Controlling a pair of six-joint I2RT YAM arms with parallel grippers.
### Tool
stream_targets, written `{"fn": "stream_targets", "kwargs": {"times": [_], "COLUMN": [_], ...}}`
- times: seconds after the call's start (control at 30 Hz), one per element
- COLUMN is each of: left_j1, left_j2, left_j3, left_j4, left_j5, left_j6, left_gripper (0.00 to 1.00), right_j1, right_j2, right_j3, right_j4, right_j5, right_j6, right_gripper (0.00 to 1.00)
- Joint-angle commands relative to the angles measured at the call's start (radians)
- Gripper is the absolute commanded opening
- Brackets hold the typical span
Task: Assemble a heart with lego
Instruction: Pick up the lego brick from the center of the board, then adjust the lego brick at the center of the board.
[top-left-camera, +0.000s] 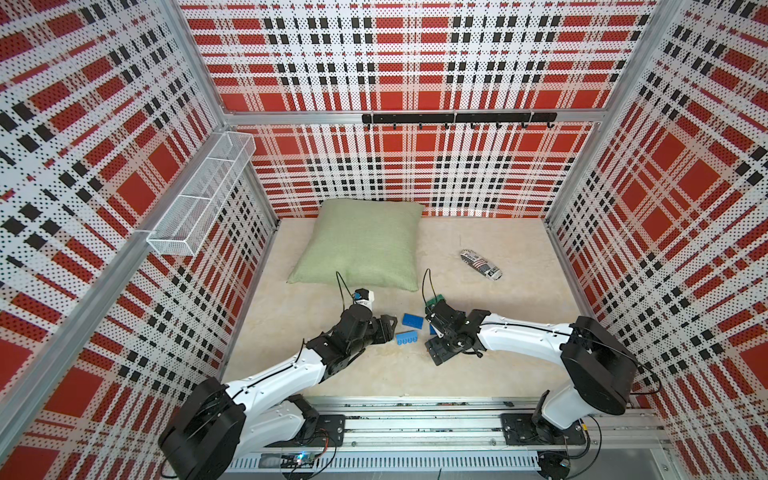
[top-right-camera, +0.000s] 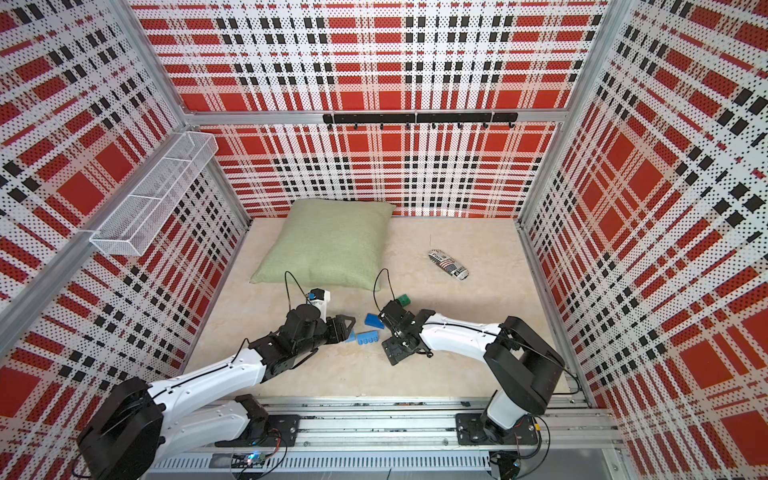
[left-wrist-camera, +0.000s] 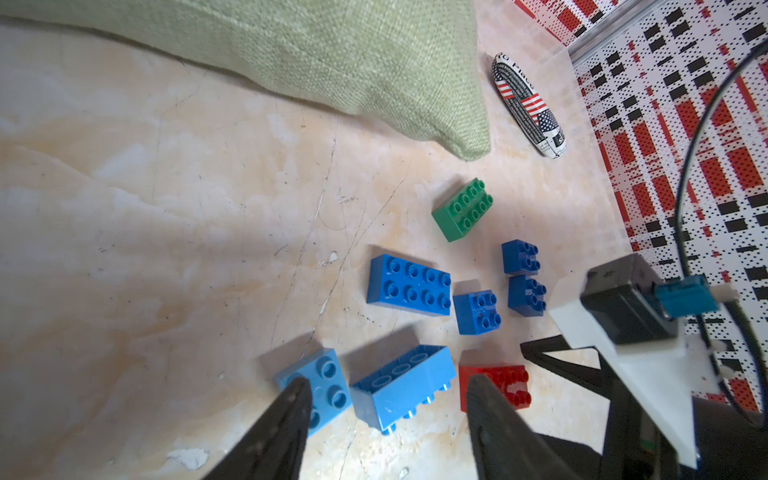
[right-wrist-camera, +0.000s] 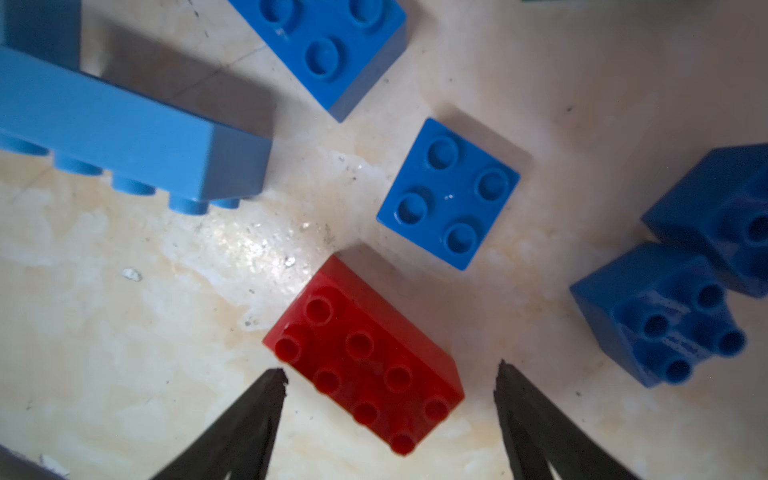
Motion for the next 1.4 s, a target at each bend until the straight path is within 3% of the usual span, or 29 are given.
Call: {"fn": "stream_targets", "kwargs": {"times": [0.0, 0.27, 0.47, 0.57, 0.7, 0.93, 1.37], "left_j1": [-0.003, -0.003, -0.006, -0.015, -0.054, -0.145, -0.196], "left_j2": [0.021, 0.057, 0.063, 0.057, 0.040, 0.049, 0.179], "left_j3": [0.006, 0.022, 0.015, 0.008, -0.005, -0.009, 0.055], "left_j4": [-0.013, 0.004, 0.016, 0.024, 0.065, 0.142, 0.219], "left_j5": [-0.008, 0.007, 0.020, 0.020, 0.027, 0.012, 0.017], "left_j6": [0.021, 0.018, 0.006, -0.014, -0.064, -0.144, -0.164], "left_gripper": [0.65, 0.65, 0.65, 0.65, 0.65, 0.65, 0.63], "right_j1": [-0.002, -0.001, -0.001, -0.001, -0.002, -0.085, -0.136], "right_j2": [0.032, 0.079, 0.040, 0.011, -0.035, -0.119, -0.006], "right_j3": [0.019, 0.038, 0.006, -0.013, -0.027, -0.015, 0.039], "right_j4": [0.020, 0.039, 0.042, 0.057, 0.061, -0.009, -0.036], "right_j5": [-0.017, -0.001, -0.019, -0.034, -0.045, -0.029, 0.004], "right_j6": [-0.029, -0.030, -0.016, 0.001, 0.025, 0.058, 0.066], "right_gripper": [0.78, 0.68, 0.55, 0.43, 0.36, 0.35, 0.34]}}
